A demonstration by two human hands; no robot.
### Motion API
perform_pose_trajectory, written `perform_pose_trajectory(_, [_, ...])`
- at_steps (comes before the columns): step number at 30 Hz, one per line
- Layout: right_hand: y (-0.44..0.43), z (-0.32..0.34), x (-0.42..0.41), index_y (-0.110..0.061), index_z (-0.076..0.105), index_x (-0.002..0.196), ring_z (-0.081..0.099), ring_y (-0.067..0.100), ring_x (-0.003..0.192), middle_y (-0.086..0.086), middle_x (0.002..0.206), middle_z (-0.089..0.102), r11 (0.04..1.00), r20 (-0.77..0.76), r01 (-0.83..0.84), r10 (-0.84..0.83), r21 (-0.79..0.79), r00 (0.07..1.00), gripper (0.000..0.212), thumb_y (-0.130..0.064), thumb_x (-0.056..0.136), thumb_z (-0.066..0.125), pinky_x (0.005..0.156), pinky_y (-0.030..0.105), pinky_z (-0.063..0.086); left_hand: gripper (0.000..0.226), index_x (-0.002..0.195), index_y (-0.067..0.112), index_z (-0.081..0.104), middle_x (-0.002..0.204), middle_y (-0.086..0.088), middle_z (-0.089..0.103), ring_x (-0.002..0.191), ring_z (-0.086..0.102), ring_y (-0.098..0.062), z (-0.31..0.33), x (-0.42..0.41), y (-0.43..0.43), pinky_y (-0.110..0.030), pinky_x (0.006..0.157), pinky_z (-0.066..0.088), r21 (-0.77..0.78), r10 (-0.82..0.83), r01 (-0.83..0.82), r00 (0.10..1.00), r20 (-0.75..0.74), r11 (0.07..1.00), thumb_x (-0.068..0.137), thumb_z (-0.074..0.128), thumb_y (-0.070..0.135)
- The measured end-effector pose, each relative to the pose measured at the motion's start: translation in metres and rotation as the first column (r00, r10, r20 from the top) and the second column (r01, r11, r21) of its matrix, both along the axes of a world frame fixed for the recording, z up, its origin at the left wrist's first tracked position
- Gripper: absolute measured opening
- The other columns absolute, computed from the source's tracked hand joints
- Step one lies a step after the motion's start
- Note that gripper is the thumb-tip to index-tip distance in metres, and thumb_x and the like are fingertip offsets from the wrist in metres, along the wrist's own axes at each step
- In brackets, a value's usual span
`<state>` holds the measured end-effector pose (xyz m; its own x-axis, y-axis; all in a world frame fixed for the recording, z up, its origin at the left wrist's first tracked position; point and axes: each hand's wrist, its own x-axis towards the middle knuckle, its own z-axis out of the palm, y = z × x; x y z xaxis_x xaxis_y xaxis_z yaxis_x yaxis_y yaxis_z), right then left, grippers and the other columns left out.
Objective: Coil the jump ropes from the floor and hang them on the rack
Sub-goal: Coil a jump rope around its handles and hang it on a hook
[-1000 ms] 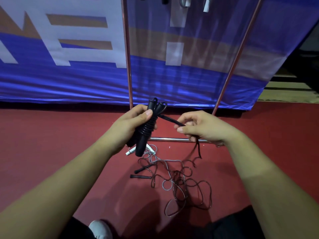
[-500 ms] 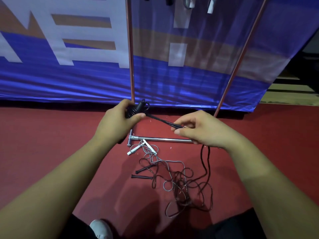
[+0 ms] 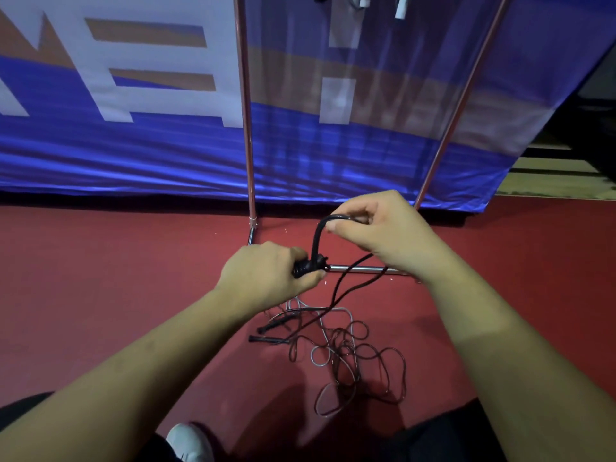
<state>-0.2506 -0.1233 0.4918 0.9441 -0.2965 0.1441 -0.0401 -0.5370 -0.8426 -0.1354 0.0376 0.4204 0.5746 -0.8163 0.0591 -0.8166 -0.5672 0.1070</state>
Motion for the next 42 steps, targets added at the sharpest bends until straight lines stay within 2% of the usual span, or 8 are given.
perform_pose_trajectory(5, [-0.019,0.0,0.002,-0.01,0.076,0.084,0.051,-0.004,0.049,-0.015,0.055,0.062,0.987,0.092,0.158,-0.16,0.029,0.983,0.008,-0.017,0.082,0.079,0.054,0.007,0.034,0.058,0.103,0.035,0.056,0.077,0.002,0.065,0.078,0.063,-0.025,0.001,0.006,0.006,-0.033,0.06,0.039,-0.107,-0.229,0.222,0.972,-0.055,0.969,0.081,0.02,0.074])
perform_pose_trajectory(8, [-0.032,-0.008,0.003,-0.017,0.075,0.08,0.047,0.001,0.049,-0.012,0.055,0.059,0.972,0.088,0.232,-0.235,0.037,0.968,0.011,-0.025,0.077,0.083,0.055,0.016,0.037,0.031,0.09,0.052,0.054,0.065,0.007,0.057,0.061,0.052,-0.01,0.009,0.004,0.01,-0.032,0.058,0.038,-0.254,-0.33,0.257,0.892,-0.309,0.932,0.085,0.03,0.07])
perform_pose_trajectory(13, [-0.039,-0.02,0.003,-0.016,0.074,0.081,0.047,0.011,0.05,0.002,0.057,0.056,0.989,-0.02,0.145,-0.145,0.011,0.989,0.008,-0.023,0.085,0.076,0.056,0.026,0.041,0.036,0.109,0.026,0.058,0.071,-0.002,0.06,0.058,0.052,-0.014,0.018,-0.005,0.01,-0.027,0.056,0.041,-0.641,-0.523,-0.162,0.447,-0.726,0.75,0.087,0.051,0.053])
perform_pose_trajectory(18, [-0.037,-0.017,-0.001,-0.018,0.075,0.085,0.043,0.016,0.052,0.004,0.057,0.049,0.999,-0.155,0.051,-0.048,0.013,0.987,0.017,-0.032,0.091,0.069,0.05,0.021,0.035,0.039,0.13,0.021,0.053,0.069,-0.018,0.057,0.047,0.046,-0.022,0.026,0.011,0.005,-0.024,0.045,0.039,-0.689,-0.589,-0.392,0.357,-0.725,0.61,0.097,0.044,0.041])
perform_pose_trajectory(26, [-0.035,-0.016,-0.007,-0.012,0.064,0.092,0.052,0.012,0.049,0.004,0.055,0.058,0.999,-0.282,0.003,0.007,0.036,0.959,0.012,-0.022,0.09,0.07,0.048,0.019,0.036,0.044,0.115,0.008,0.057,0.073,-0.015,0.06,0.046,0.046,-0.023,0.027,0.038,0.012,-0.025,0.044,0.039,-0.565,-0.433,-0.622,0.37,-0.822,0.542,0.098,0.05,0.047])
perform_pose_trajectory(33, [-0.015,-0.019,0.0,-0.013,0.067,0.096,0.032,0.012,0.046,-0.008,0.048,0.039,0.995,-0.281,-0.067,0.084,0.07,0.956,0.009,-0.021,0.095,0.063,0.046,0.027,0.034,0.006,0.096,0.027,0.068,0.078,-0.002,0.065,0.064,0.059,-0.018,0.015,0.05,0.015,-0.037,0.07,0.053,-0.517,-0.105,-0.653,0.561,-0.821,0.554,0.093,0.068,0.032])
perform_pose_trajectory(38, [-0.001,-0.02,0.002,-0.007,0.071,0.095,0.029,0.013,0.049,-0.005,0.05,0.037,0.963,-0.265,-0.12,0.184,0.24,0.947,0.012,-0.018,0.094,0.065,0.046,0.023,0.028,0.044,0.129,0.034,0.049,0.105,0.001,0.065,0.1,0.064,-0.031,0.005,0.044,0.02,-0.036,0.075,0.045,-0.214,0.288,-0.341,0.926,-0.243,0.915,0.091,0.056,0.056])
perform_pose_trajectory(42, [0.007,-0.015,0.005,0.002,0.069,0.095,0.023,0.012,0.048,-0.001,0.052,0.031,0.915,-0.19,-0.146,0.231,0.377,0.954,0.014,-0.01,0.096,0.061,0.043,0.02,0.022,0.046,0.122,0.035,0.05,0.1,-0.004,0.066,0.094,0.066,-0.032,-0.005,0.026,0.013,-0.035,0.069,0.046,-0.118,0.16,-0.156,0.987,0.022,0.981,0.087,0.054,0.065])
